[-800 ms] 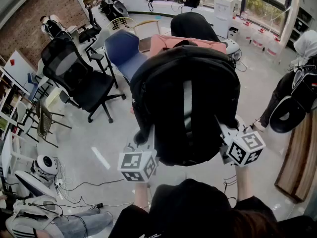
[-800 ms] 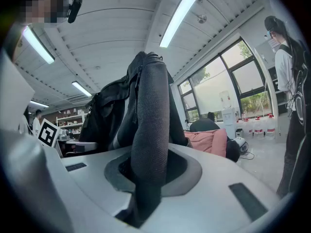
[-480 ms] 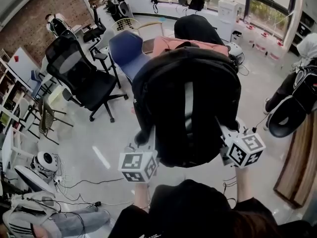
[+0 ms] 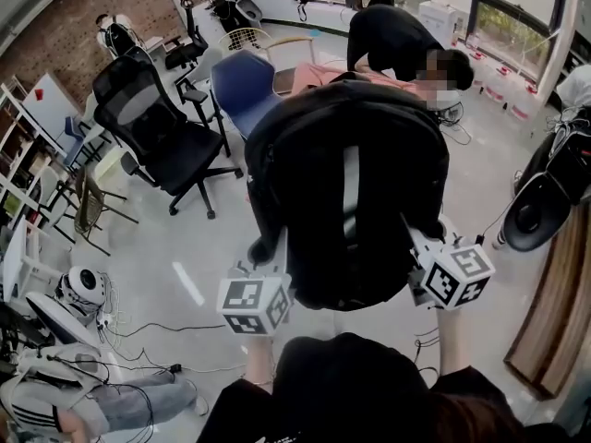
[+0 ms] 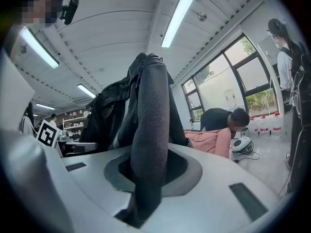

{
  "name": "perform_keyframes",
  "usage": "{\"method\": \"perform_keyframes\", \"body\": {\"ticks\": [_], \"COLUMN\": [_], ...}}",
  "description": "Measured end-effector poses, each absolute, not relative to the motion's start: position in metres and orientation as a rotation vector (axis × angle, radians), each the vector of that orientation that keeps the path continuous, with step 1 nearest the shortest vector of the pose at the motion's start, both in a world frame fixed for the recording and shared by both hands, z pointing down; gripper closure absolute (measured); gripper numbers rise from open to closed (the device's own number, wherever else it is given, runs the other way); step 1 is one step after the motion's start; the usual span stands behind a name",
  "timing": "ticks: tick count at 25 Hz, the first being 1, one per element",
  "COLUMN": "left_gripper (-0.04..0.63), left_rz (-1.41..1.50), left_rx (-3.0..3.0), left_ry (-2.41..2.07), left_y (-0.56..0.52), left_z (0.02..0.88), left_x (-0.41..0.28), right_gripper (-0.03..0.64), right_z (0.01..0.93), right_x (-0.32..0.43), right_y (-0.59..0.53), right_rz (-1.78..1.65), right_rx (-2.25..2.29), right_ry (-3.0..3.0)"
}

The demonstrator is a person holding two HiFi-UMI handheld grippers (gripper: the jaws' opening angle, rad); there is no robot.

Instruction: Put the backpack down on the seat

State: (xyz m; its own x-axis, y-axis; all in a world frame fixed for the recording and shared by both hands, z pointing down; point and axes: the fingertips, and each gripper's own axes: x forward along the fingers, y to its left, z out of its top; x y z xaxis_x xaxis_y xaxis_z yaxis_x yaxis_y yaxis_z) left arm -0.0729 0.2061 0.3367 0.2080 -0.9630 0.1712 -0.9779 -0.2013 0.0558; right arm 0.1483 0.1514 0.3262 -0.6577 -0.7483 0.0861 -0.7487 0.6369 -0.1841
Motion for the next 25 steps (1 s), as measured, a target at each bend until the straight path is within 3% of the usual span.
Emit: {"method": "perform_keyframes", "body": {"ticks": [14,25], "left_gripper": [0.561,0.561], "left_rz": [0.172,0.210], "left_rx": [2.285,2.303], "left_ry": [-1.929,-1.844], "left_y": [0.185,0.107], "left_z": [0.353,0.370], "left_x": [-0.080,-0.097], "right_gripper": [0.552,0.552], "right_z": [0.343,0.360], "right_x": [0.138,0.123], "right_y": [0.121,0.053], "right_rz": [0.330,0.386], "right_rx": [1.233,1.293], "right_ry": [-2.851,-2.787]}}
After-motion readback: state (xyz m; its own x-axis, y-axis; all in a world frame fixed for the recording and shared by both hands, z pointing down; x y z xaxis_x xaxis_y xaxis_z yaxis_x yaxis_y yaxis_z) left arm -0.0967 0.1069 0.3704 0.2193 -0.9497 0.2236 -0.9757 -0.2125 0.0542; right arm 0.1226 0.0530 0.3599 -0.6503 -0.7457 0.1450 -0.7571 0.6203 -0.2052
